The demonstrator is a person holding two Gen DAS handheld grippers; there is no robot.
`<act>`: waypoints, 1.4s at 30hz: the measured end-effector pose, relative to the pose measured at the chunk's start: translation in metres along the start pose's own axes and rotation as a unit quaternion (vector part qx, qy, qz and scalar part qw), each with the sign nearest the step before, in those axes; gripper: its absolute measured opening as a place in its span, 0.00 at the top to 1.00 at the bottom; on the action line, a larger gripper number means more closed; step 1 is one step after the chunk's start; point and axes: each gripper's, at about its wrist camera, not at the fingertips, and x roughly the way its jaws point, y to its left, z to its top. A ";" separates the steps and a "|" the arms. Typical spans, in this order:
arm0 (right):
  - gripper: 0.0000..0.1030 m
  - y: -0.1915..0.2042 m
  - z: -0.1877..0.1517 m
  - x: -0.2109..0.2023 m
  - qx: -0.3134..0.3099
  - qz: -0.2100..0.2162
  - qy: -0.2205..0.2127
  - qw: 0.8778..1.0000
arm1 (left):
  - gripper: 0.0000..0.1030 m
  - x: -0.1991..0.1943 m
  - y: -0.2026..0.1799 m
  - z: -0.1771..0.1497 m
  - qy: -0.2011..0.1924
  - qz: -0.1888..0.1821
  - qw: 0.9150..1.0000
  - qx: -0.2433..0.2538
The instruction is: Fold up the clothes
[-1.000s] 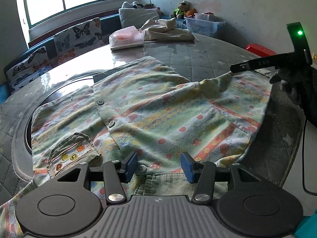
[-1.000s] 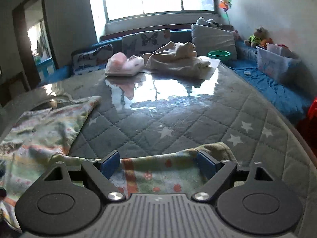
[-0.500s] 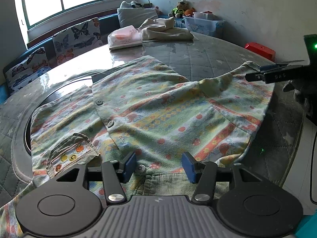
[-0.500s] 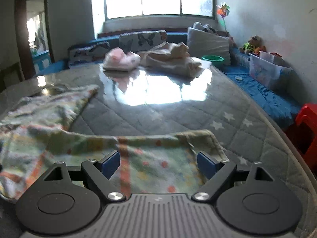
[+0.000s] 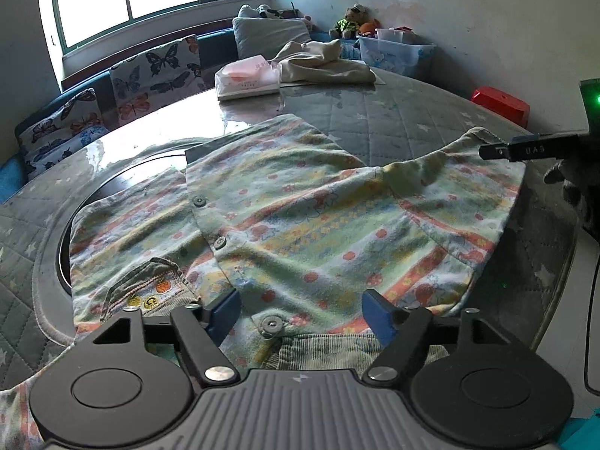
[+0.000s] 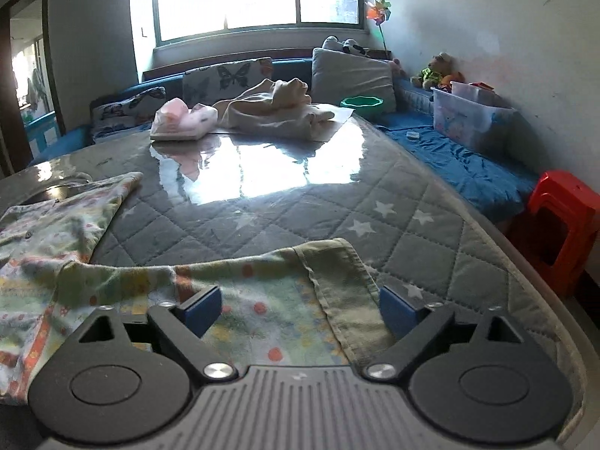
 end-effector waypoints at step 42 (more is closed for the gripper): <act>0.25 -0.011 -0.010 -0.006 0.050 -0.059 0.007 0.997 | 0.00 0.028 -0.008 0.017 0.061 0.024 0.997 -0.044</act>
